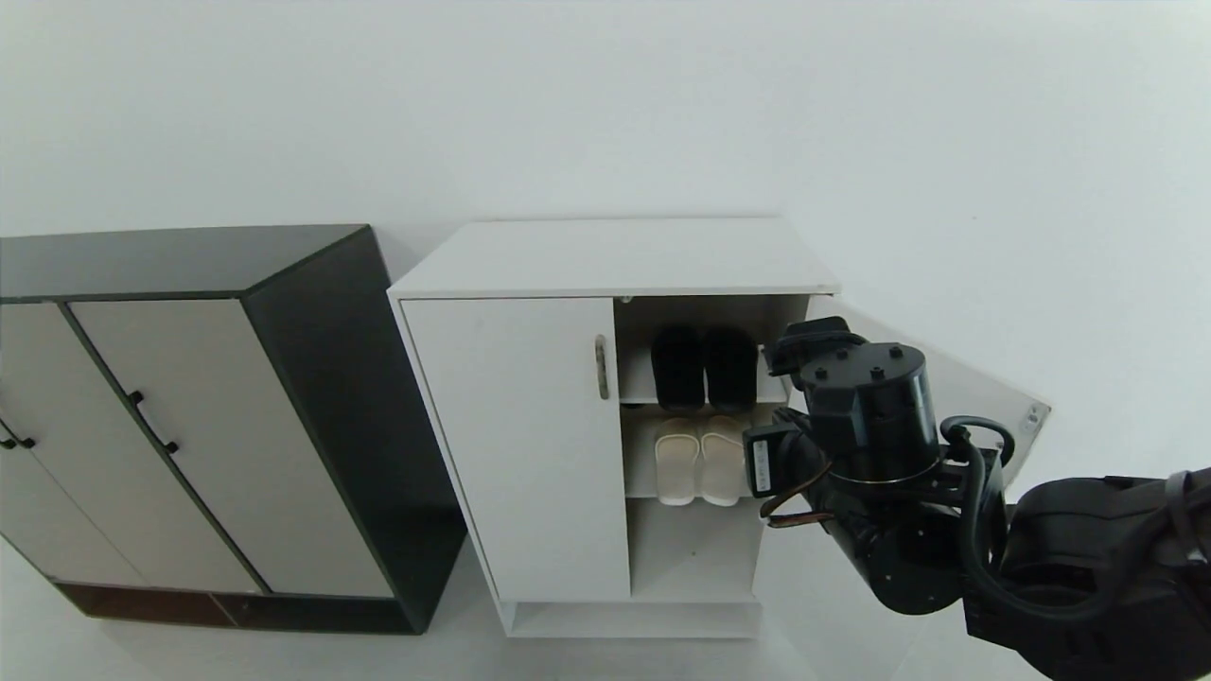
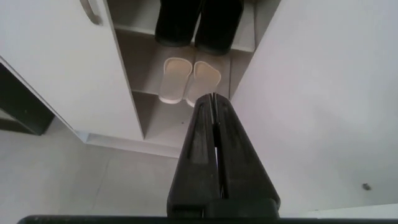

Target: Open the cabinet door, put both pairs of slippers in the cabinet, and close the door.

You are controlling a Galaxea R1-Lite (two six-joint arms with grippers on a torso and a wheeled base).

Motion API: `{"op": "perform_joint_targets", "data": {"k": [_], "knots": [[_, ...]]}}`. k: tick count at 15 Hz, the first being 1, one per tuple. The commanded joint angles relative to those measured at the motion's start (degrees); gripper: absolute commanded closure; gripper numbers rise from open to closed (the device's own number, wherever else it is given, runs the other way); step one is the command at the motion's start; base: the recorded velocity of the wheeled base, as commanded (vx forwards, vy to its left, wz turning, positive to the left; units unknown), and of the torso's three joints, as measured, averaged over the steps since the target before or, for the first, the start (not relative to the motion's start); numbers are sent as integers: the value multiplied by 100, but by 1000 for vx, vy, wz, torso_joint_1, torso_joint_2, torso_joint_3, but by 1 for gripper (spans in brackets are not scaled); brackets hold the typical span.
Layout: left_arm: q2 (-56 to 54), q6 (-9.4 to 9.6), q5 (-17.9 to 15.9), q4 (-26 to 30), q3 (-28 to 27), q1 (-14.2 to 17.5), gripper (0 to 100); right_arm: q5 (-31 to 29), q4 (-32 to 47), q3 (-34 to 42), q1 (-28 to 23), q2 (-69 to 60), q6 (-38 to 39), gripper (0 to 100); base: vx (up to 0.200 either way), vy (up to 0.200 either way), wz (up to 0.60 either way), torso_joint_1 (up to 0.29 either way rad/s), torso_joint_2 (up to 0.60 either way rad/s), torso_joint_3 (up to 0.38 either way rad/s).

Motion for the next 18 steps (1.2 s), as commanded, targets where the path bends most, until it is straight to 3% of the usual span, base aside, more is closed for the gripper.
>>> {"op": "perform_joint_targets", "data": {"k": [1,13,18], "knots": [[9,-4,0,-1,0,-2,100,-1,-3,-1,-1,25,-1,100,0,0,0,193,-500,-315],[9,4,-17,-1,0,-2,100,-1,-12,25,-71,42,-10,100,0,0,0,238,-551,-319],[9,4,-17,-1,0,-2,100,-1,-21,25,-106,42,-63,100,0,0,0,45,-106,-58]]}}
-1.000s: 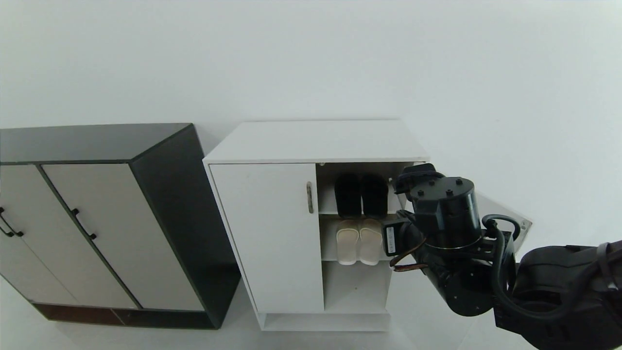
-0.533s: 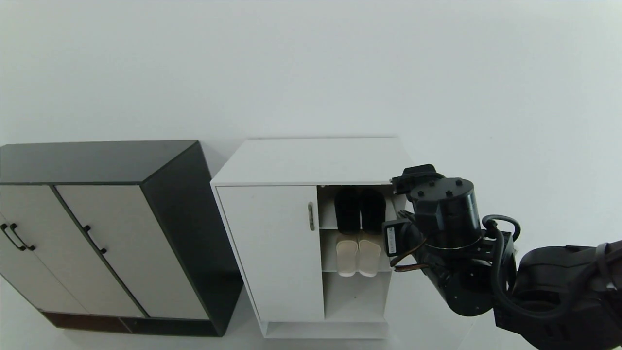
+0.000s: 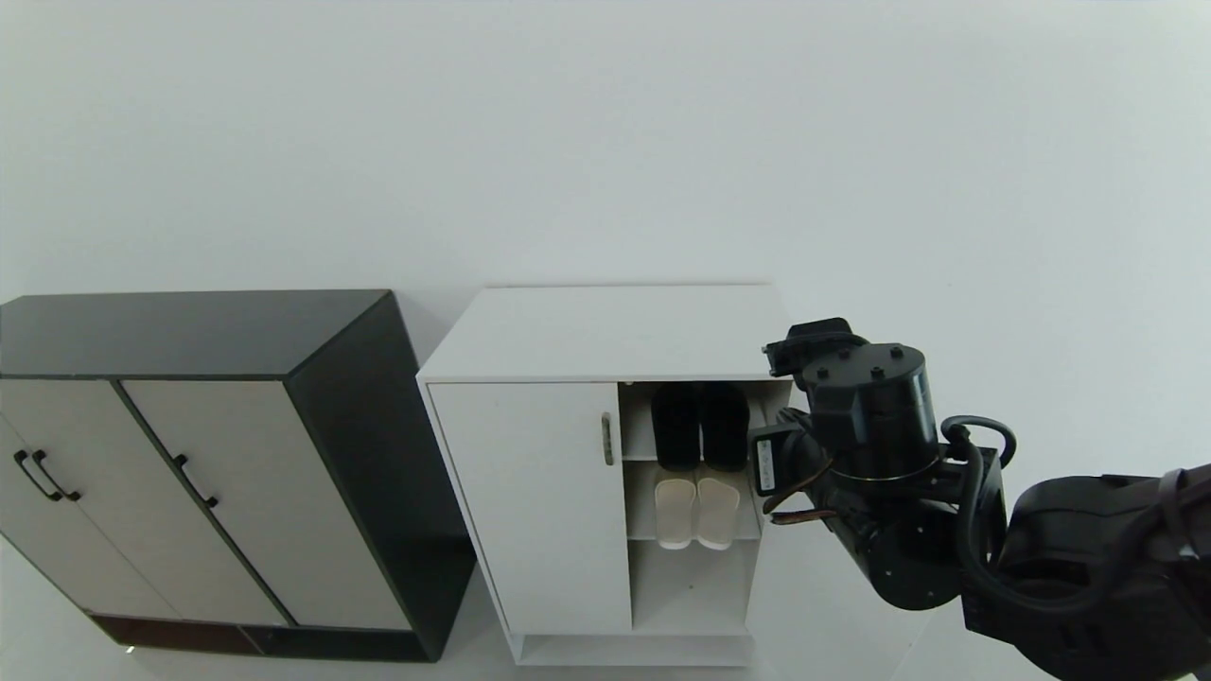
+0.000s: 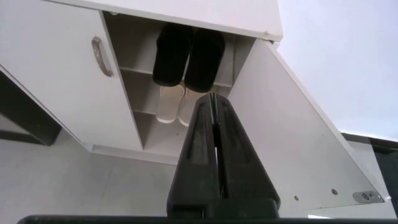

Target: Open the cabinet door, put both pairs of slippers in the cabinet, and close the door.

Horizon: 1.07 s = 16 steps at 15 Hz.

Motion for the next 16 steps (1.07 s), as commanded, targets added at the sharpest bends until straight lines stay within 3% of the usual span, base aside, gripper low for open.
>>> {"op": "perform_joint_targets", "data": {"k": [1,9,12,14,16], "knots": [[9,-2,1,-4,0,1,100,-1,-11,10,-33,11,-18,100,0,0,0,0,0,0],[9,7,1,-4,0,1,100,-1,-82,45,-156,55,-106,100,0,0,-450,2,-1,3],[9,7,10,-4,0,1,100,96,-416,-43,-859,63,-519,100,0,0,0,0,0,0],[9,33,10,-4,0,1,100,940,-1031,-96,-1412,195,-712,100,0,0,0,0,0,0],[9,33,10,-4,0,1,100,1625,-1040,-377,-1949,301,-888,100,0,0,0,0,0,0]]}}
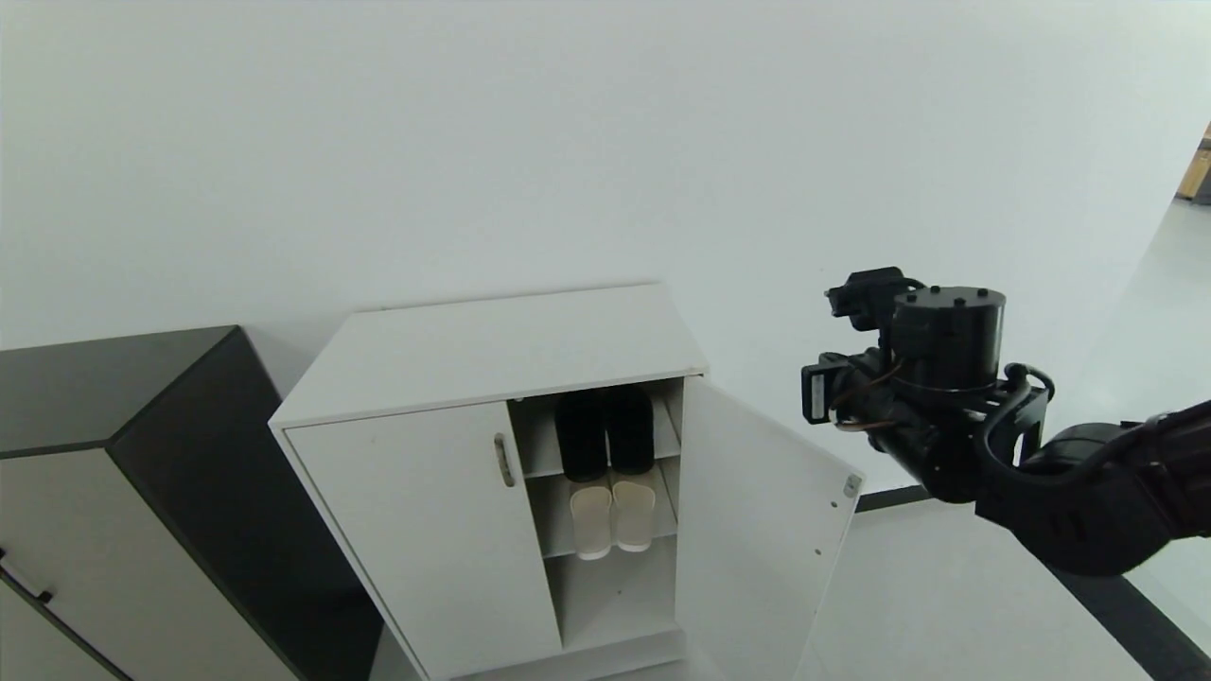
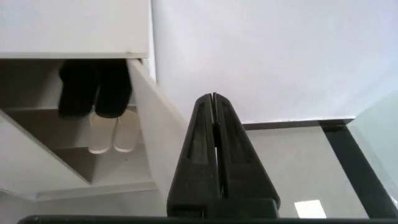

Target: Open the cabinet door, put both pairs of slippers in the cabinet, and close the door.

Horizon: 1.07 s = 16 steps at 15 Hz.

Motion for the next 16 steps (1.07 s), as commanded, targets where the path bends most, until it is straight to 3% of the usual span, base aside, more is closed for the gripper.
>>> {"op": "perform_joint_targets", "data": {"k": [1,9,13,16], "knots": [[9,0,0,-1,0,1,100,545,-31,-372,-601,229,-66,100,0,0,0,0,0,0],[9,-26,0,-1,0,1,100,975,936,-1365,-935,1073,602,100,0,0,0,0,0,0],[9,-8,0,-1,0,1,100,1002,980,-1664,-1093,1424,708,100,-200,0,0,5,1,2],[0,0,0,-1,0,1,100,1002,971,-1778,-1110,1618,717,100,0,0,0,0,0,0]]}}
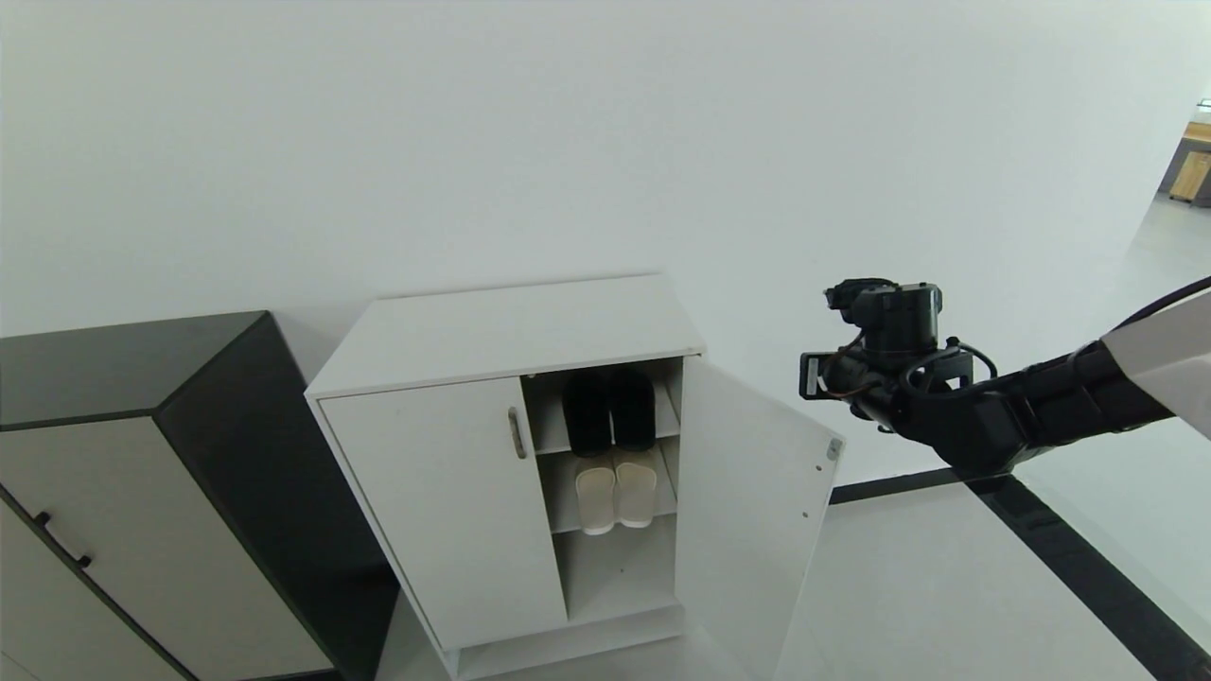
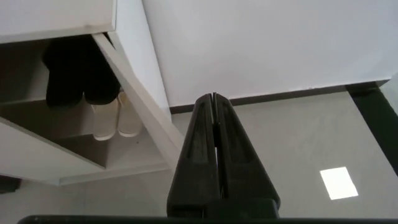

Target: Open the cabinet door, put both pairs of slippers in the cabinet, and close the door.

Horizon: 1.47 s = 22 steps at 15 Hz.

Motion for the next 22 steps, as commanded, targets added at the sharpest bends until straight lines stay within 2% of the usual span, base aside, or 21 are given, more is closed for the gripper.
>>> {"op": "perform_joint_targets", "data": {"k": [1,5,15,19,22], "knots": [[9,-11,2,1,0,1,100,-2,-16,-79,-24,232,3,100,0,0,0,0,0,0],[0,-11,2,1,0,1,100,-10,-271,-150,-60,672,3,100,0,0,0,0,0,0],[9,-20,2,1,0,1,100,-28,-166,-79,-7,786,-5,100,0,0,0,0,0,0],[9,-20,2,1,0,1,100,-28,-16,88,107,646,-5,100,0,0,0,0,0,0],[0,-20,2,1,0,1,100,-28,80,483,459,215,-5,100,0,0,0,0,0,0]]}}
